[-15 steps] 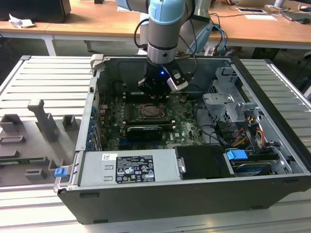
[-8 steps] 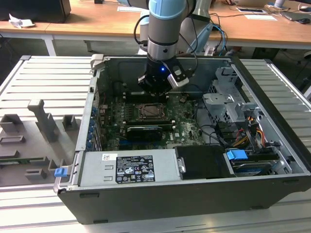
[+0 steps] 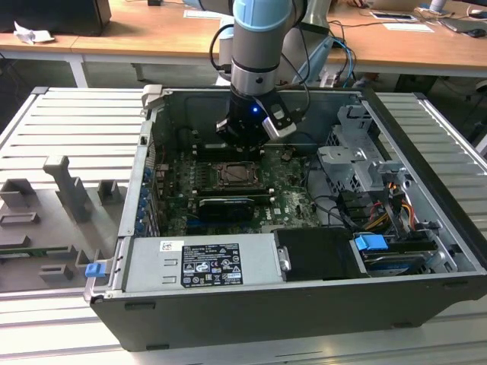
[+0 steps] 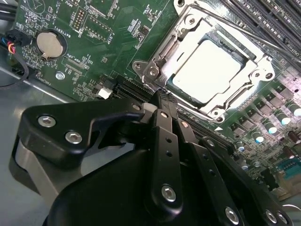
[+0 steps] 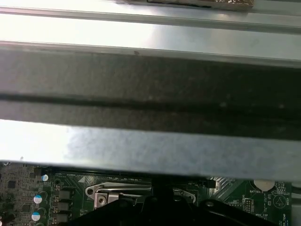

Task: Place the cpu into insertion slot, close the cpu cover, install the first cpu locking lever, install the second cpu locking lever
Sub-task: 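Install the first cpu locking lever, then install the second cpu locking lever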

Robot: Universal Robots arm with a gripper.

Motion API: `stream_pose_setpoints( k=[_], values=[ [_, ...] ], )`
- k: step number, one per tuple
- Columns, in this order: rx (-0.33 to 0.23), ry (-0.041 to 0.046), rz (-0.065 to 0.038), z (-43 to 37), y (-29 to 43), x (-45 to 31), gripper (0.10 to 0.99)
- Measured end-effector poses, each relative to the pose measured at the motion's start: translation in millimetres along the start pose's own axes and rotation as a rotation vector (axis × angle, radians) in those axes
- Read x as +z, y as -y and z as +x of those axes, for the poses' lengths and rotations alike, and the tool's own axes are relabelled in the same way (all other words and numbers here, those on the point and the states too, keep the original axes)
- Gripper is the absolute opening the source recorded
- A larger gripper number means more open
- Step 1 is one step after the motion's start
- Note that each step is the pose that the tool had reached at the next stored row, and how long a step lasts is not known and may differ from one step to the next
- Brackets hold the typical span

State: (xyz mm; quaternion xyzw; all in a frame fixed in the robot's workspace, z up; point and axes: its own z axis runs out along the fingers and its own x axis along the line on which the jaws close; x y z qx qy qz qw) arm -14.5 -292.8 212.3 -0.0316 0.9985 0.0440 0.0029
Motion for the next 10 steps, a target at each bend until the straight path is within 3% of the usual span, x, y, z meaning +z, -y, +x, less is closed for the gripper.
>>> stream_pose_setpoints(
  k=[10],
  values=[
    [0.0, 0.0, 0.0, 0.1, 1.8, -0.2, 0.106]
  ],
)
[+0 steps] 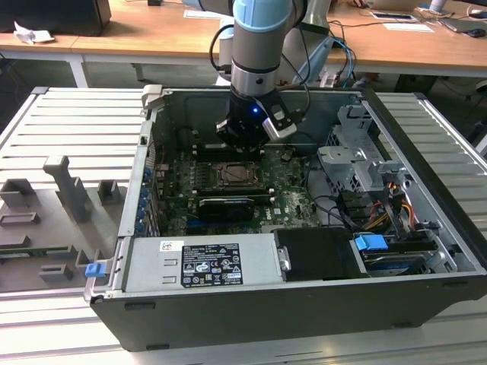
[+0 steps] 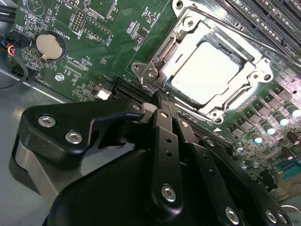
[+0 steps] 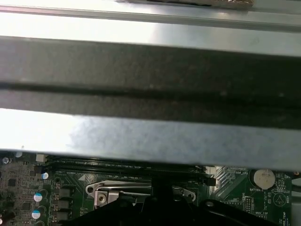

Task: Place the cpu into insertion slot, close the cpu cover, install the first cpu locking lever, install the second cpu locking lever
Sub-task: 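Install the second cpu locking lever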

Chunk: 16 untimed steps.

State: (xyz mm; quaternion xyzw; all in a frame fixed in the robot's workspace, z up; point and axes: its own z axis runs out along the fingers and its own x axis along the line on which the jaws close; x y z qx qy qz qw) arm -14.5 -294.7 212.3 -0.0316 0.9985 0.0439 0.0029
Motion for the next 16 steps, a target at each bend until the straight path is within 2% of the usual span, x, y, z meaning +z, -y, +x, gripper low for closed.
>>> stream_pose_setpoints(
  k=[4, 6, 8, 9, 10, 16],
  values=[
    [0.0, -0.0001, 0.0, 0.2, 2.3, -1.1, 0.106],
    [0.0, 0.0, 0.0, 0.1, 1.3, -12.6, 0.106],
    [0.0, 0.0002, 0.0, 0.0, 0.7, -19.4, 0.106],
    [0.0, 0.0001, 0.0, -0.1, 0.0, -27.0, 0.106],
    [0.0, 0.0001, 0.0, -0.1, 0.6, -29.1, 0.106],
    [0.0, 0.0, 0.0, 0.1, 3.1, -29.4, 0.106]
  ],
)
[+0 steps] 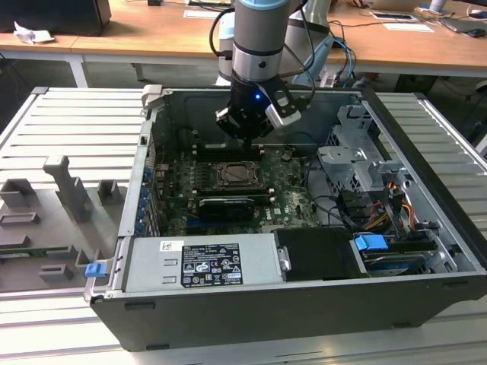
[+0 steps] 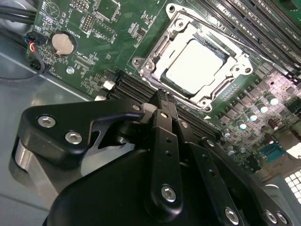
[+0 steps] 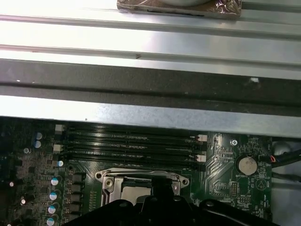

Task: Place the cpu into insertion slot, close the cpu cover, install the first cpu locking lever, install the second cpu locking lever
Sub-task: 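Install the second cpu locking lever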

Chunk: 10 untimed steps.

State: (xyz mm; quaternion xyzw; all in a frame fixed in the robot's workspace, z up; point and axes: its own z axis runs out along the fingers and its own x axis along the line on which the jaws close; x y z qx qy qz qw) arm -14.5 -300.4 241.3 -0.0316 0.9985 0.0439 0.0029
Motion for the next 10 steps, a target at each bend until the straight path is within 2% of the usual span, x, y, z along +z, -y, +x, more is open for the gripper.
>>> stream_pose_setpoints(
  k=[10],
  values=[
    [0.0, 0.0, 0.0, 0.3, 4.3, -0.4, 0.106]
  ],
)
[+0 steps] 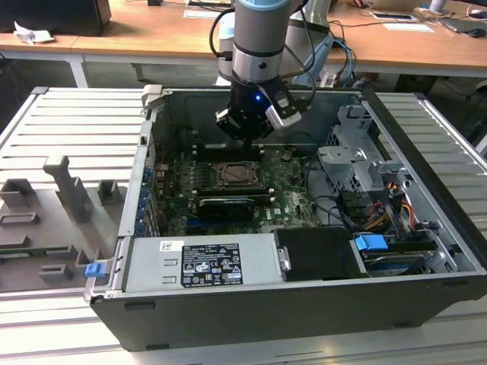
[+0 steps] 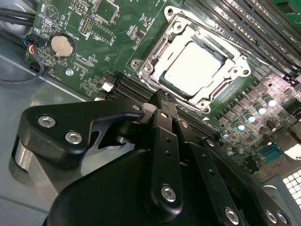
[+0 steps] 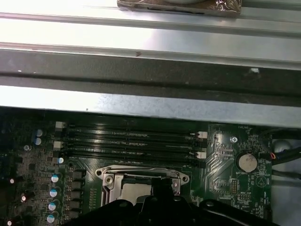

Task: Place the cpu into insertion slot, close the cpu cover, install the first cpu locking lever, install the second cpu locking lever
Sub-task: 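Install the second cpu locking lever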

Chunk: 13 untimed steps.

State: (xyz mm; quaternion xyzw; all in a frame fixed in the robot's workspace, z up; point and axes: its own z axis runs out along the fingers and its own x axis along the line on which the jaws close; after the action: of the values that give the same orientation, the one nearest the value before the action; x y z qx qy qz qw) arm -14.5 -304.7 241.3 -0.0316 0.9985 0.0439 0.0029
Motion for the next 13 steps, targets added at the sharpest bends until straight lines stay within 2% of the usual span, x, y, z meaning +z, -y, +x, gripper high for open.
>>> stream_pose_setpoints(
  k=[5, 13],
  values=[
    [0.0, -0.0002, -0.002, 0.4, 7.1, -0.6, 0.106],
    [0.0, -0.0003, -0.006, 0.4, 8.4, -6.9, 0.106]
  ],
)
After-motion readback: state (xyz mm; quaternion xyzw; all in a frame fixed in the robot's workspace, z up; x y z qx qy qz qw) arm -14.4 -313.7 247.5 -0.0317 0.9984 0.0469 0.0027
